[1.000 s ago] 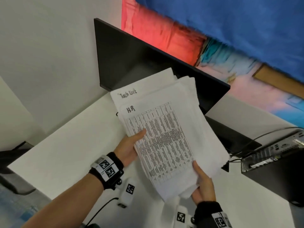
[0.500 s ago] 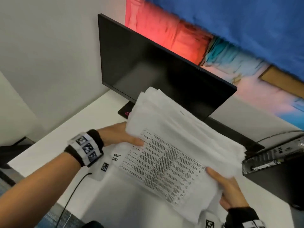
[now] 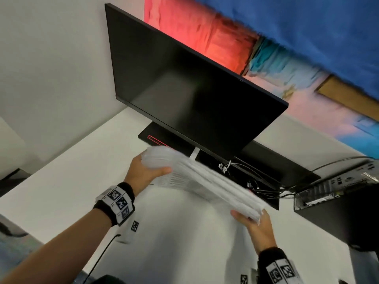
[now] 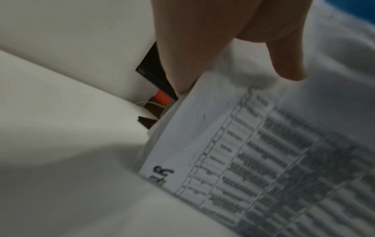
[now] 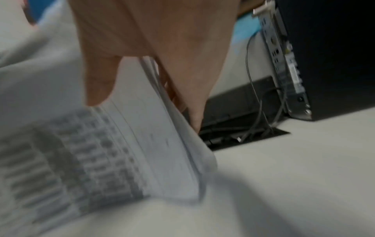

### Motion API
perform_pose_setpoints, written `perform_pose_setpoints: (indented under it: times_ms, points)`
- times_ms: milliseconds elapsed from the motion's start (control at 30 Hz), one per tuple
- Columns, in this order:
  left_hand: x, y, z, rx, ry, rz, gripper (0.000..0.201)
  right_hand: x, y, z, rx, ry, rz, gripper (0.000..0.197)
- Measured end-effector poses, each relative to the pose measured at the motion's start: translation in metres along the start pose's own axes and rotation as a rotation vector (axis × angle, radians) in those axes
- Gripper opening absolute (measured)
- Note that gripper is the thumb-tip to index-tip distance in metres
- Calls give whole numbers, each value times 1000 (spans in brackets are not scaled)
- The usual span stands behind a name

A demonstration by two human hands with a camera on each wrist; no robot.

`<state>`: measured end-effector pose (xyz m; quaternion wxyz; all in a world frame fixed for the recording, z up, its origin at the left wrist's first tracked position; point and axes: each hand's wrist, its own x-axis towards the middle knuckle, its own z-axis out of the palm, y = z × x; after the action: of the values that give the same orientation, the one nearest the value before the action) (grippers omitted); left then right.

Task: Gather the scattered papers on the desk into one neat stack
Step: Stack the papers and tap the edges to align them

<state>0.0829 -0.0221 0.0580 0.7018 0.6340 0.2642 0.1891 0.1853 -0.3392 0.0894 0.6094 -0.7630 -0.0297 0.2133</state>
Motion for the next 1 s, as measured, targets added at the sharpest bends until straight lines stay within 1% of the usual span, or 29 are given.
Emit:
perform_pose_setpoints:
  times_ms: [33,100,133,167,200,233,300,433,500,533,600,667,700,733,767,800,833,867,900,933,967,1000]
  points:
    - [2,-4,4,10,25,-26,44,5,5,1,31,-1,4,48]
    - [6,-3,11,3,48,-57,30,10,4,2,6,119,-10,48]
    - [8,2,14,-6,51,-48,24,14,5,0,-19,133,-37,42]
    - [8,7,16,-23,57,-31,19,15,0,3,-28,148,-59,30]
    - [8,14,17,-39,69,-11,15,15,-1,1,-70,151,-65,23]
    - [9,17,16,-49,87,9,14,9,-6,-2,-58,128,-101,25]
    - [10,22,11,-50,103,51,18,10,-2,-7,-33,120,-138,38]
    - [14,33,9,-61,109,130,17,7,6,-5,-87,224,-248,77]
    - [17,42,15,-54,134,147,30,5,4,-3,-124,242,-365,89]
    - [19,46,19,-44,133,150,36,4,0,0,-195,263,-437,91]
    - [24,49,25,-14,149,147,38,5,-4,3,-363,294,-585,84]
    - [31,47,27,55,204,137,31,5,-6,3,-518,262,-688,61]
    - [36,43,26,77,229,128,23,6,-5,1,-565,233,-694,51]
    - [39,41,25,83,251,122,14,7,-3,-1,-591,214,-674,47]
    - [41,38,23,72,267,112,7,9,-2,-2,-598,218,-634,49]
    - [41,37,21,54,264,105,9,13,0,-4,-547,234,-572,56]
    - [41,35,19,38,243,81,18,19,3,-6,-429,245,-482,65]
    - [41,33,18,21,194,43,30,25,5,-8,-269,225,-366,73]
    - [40,30,15,15,125,0,41,33,6,-8,-131,179,-248,74]
    - [39,26,14,28,45,-41,49,42,10,-8,-67,121,-156,66]
    - [37,21,12,66,-27,-68,57,52,14,-8,-90,74,-96,50]
    - [37,14,12,137,-55,-81,61,61,19,-6,-139,51,-73,34]
